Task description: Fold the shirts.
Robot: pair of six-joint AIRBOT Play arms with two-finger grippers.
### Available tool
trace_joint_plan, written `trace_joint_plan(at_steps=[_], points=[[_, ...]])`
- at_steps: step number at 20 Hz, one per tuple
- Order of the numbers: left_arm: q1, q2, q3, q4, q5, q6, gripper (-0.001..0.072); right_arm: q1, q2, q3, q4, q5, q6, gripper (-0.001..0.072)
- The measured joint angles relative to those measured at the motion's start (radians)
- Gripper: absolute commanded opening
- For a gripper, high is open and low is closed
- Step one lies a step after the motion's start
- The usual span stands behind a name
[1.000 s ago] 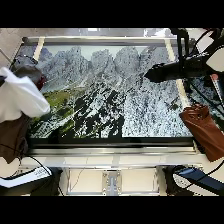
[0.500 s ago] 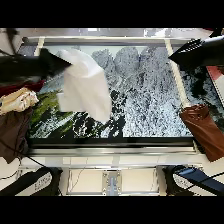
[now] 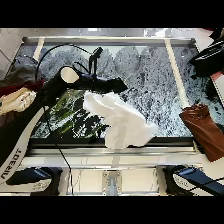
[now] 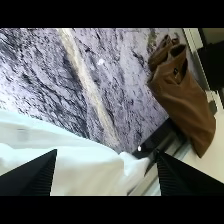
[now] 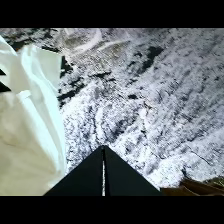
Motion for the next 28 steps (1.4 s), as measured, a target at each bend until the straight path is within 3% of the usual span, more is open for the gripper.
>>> trace_joint_plan(at_steps=[3,7,10,11,13,14,18,26,27,28], points=[[0.113,-0.016,0.000,0.012,0.013,-0.003,0.0709,-0.013,0.001,-0.011,-0.084,0.023,-0.018,0.0017],[0.336,-0.053,0.000,0.072,-0.119,-0.046,0.0709,-0.051,-0.002,-0.127,-0.102,0.004,-0.010,0.0017],[0.447,-0.110,0.000,0.104,-0.229,-0.104,0.0709,-0.066,-0.013,-0.301,-0.034,-0.030,0.003,0.0042],[0.468,-0.136,0.000,0.111,-0.254,-0.117,0.0709,-0.068,-0.019,-0.363,0.000,-0.050,0.005,0.0106],[0.486,-0.189,0.000,0.108,-0.264,-0.137,0.0709,-0.071,-0.032,-0.493,0.082,-0.108,0.008,0.0378],[0.488,-0.215,0.000,0.102,-0.259,-0.143,0.0709,-0.072,-0.041,-0.553,0.121,-0.134,0.008,0.0407],[0.483,-0.309,0.000,0.090,-0.204,-0.154,0.0707,-0.073,-0.065,-0.690,0.205,-0.190,0.010,0.0406],[0.467,-0.412,0.000,0.068,-0.135,-0.085,0.0704,-0.074,-0.075,-0.742,0.243,-0.226,0.012,0.0406],[0.463,-0.415,0.000,0.050,-0.122,-0.076,0.0688,-0.074,-0.075,-0.743,0.244,-0.226,0.012,0.0406],[0.460,-0.419,0.000,0.024,-0.108,-0.061,0.0602,-0.074,-0.075,-0.743,0.246,-0.228,0.012,0.0406]])
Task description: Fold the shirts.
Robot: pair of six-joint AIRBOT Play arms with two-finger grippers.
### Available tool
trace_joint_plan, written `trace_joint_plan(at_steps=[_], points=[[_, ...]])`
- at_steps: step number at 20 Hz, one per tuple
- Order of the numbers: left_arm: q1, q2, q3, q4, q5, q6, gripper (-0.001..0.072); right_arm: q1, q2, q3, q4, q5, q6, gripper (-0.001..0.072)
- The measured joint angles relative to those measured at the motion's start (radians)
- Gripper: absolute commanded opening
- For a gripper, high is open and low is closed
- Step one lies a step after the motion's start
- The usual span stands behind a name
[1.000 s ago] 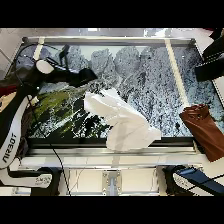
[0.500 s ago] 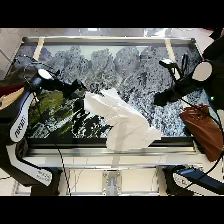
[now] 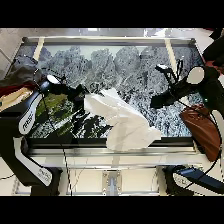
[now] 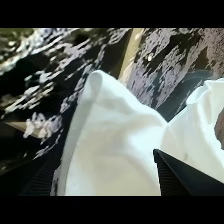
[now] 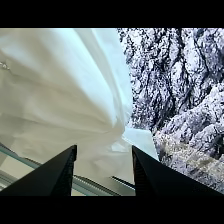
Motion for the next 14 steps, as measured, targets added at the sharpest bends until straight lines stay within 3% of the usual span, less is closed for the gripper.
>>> trace_joint_plan(at_steps=[2,3,4,6,14], points=[[-0.009,-0.005,0.000,-0.053,0.023,0.022,0.0570,0.000,0.000,-0.001,0.000,-0.004,0.000,0.0406],[-0.014,-0.009,0.000,-0.070,0.033,0.027,0.0498,0.000,0.000,-0.001,0.001,-0.010,0.000,0.0406],[-0.019,-0.014,0.000,-0.081,0.037,0.032,0.0363,0.000,0.000,-0.002,0.001,-0.016,0.000,0.0406],[-0.033,-0.023,0.000,-0.102,0.045,0.038,0.0017,0.000,0.000,-0.002,0.002,-0.029,0.000,0.0405],[-0.045,-0.023,0.000,-0.142,0.026,0.063,0.0012,0.000,-0.007,-0.085,-0.101,-0.023,-0.038,0.0409]])
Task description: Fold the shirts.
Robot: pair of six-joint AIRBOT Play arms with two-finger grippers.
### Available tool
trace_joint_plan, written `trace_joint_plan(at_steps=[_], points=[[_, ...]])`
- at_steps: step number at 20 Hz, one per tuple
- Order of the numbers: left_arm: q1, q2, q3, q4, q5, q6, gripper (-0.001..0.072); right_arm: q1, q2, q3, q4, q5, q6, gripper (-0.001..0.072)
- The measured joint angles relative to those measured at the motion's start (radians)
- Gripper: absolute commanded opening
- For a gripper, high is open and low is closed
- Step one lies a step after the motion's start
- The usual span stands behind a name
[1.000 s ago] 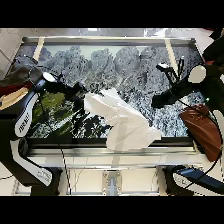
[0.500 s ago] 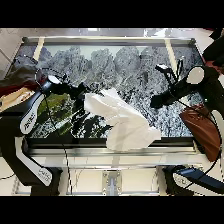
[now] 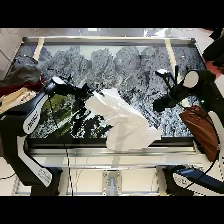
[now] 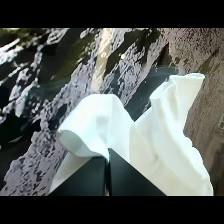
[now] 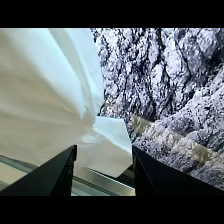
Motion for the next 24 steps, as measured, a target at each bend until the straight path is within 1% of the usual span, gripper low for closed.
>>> trace_joint_plan(at_steps=[4,7,10,14,16,17,18,19,21,24], points=[[0.030,0.025,0.000,-0.003,-0.047,0.003,0.0012,0.000,-0.016,-0.180,0.025,-0.063,-0.037,0.0408],[0.049,0.040,0.000,-0.006,-0.080,0.003,0.0012,0.000,-0.023,-0.284,-0.004,-0.091,-0.049,0.0409],[0.057,0.046,0.000,-0.006,-0.094,0.003,0.0012,0.000,-0.026,-0.334,0.000,-0.130,-0.072,0.0409],[0.060,0.048,0.000,-0.006,-0.106,0.004,0.0012,0.000,-0.048,-0.357,0.061,-0.243,-0.108,0.0410],[0.060,0.049,0.000,-0.006,-0.111,0.004,0.0012,0.000,-0.079,-0.360,0.083,-0.269,-0.116,0.0405],[0.061,0.049,0.000,-0.006,-0.113,0.004,0.0012,0.000,-0.098,-0.362,0.100,-0.276,-0.123,0.0322],[0.061,0.049,0.000,-0.006,-0.114,0.004,0.0011,0.000,-0.113,-0.363,0.114,-0.278,-0.131,0.0004],[0.061,0.050,0.000,-0.006,-0.117,0.004,0.0011,0.000,-0.126,-0.363,0.133,-0.279,-0.141,0.0015],[0.067,0.061,0.000,-0.006,-0.130,0.004,0.0011,0.000,-0.134,-0.355,0.157,-0.272,-0.166,0.0015],[0.104,0.128,0.000,-0.006,-0.153,0.015,0.0011,0.000,-0.088,-0.301,0.156,-0.190,-0.190,0.0015]])
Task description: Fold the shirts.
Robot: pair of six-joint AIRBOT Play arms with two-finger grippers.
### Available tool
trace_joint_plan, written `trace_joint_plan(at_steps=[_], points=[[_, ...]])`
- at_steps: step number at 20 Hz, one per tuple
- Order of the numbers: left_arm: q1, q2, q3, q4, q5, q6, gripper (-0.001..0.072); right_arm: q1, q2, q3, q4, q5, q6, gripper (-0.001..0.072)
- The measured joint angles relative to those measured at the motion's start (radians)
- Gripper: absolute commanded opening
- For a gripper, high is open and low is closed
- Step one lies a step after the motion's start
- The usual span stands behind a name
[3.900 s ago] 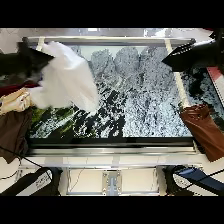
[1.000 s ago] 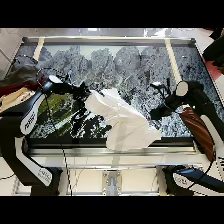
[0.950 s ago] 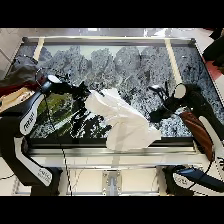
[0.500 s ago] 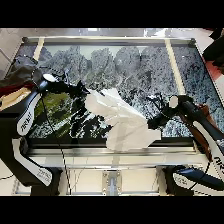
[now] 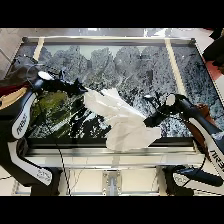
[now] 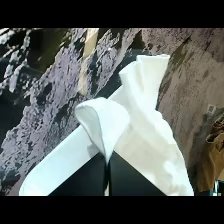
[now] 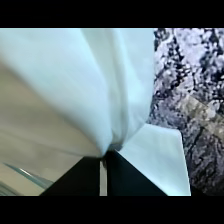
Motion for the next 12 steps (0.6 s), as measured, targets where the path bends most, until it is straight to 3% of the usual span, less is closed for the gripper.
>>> trace_joint_plan(at_steps=[7,12], points=[[0.218,0.404,0.000,0.000,-0.126,0.087,0.0011,0.000,0.347,0.342,-0.095,0.266,0.013,0.0015],[0.443,0.793,0.001,-0.001,-0.151,0.146,0.0011,0.000,0.562,0.611,-0.115,0.290,0.063,0.0014]])
